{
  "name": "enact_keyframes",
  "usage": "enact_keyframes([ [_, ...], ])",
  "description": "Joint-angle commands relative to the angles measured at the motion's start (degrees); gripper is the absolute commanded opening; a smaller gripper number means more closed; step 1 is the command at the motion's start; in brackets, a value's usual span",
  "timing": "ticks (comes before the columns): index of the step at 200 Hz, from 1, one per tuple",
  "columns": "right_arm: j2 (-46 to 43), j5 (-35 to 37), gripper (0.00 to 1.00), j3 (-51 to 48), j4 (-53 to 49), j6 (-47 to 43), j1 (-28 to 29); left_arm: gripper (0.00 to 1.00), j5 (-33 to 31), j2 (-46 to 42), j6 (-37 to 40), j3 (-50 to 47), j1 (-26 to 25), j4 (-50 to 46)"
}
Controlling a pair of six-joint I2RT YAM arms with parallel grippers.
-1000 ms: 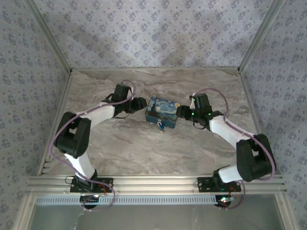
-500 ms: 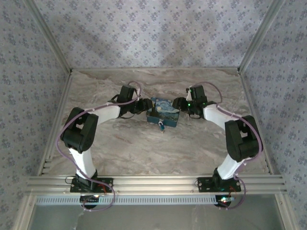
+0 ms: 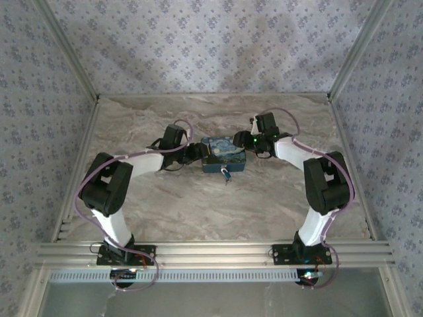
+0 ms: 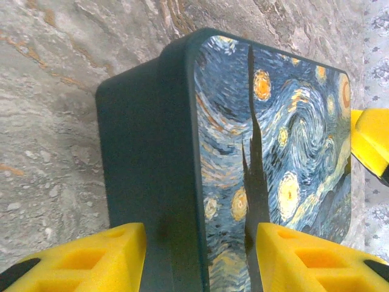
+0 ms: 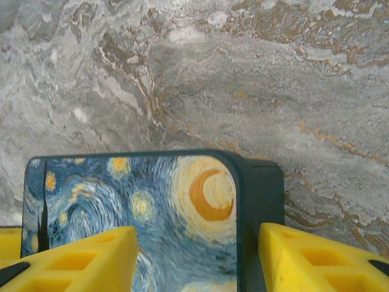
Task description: Unlock the padlock with the key
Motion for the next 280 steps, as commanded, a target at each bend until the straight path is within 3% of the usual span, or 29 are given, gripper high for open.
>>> enact_keyframes([
  [1, -5.4, 2.8, 0.57, -1.2, -4.3, -3.7, 0.5, 0.51, -2.7, -2.7, 2.9, -0.1, 0.3, -2.9],
  [65, -18.3, 10.8, 0.57, -8.4, -10.2, -10.8, 5.4, 0.52, -5.0, -7.6, 3.3, -2.0, 0.3, -2.2],
  [97, -21.8, 13.2, 0.57, -13.1, -9.2, -13.6, 11.6, 0.59, -5.5, -9.3, 3.1, -3.8, 0.6, 0.7],
  [130, -23.1, 13.9, 0.57, -17.9, -5.2, -14.3, 15.7, 0.66, -1.2, -7.6, -0.5, -4.0, 1.7, 4.5],
  [132, -23.1, 14.0, 0.57, -18.1, -5.1, -14.4, 16.0, 0.72, -1.2, -7.5, -0.6, -3.8, 1.7, 4.3],
  [135, -23.0, 14.1, 0.57, -18.4, -4.8, -14.5, 16.2, 0.94, -1.3, -7.3, -0.8, -3.7, 1.7, 4.0],
  [139, -23.1, 14.1, 0.57, -18.8, -4.4, -14.6, 16.6, 0.99, -1.2, -7.2, -0.9, -3.5, 1.6, 3.9],
  [280, -8.8, 25.3, 0.56, -16.6, 1.0, -16.3, 25.1, 1.0, -1.9, -1.8, -1.4, 1.4, -0.5, 2.4],
])
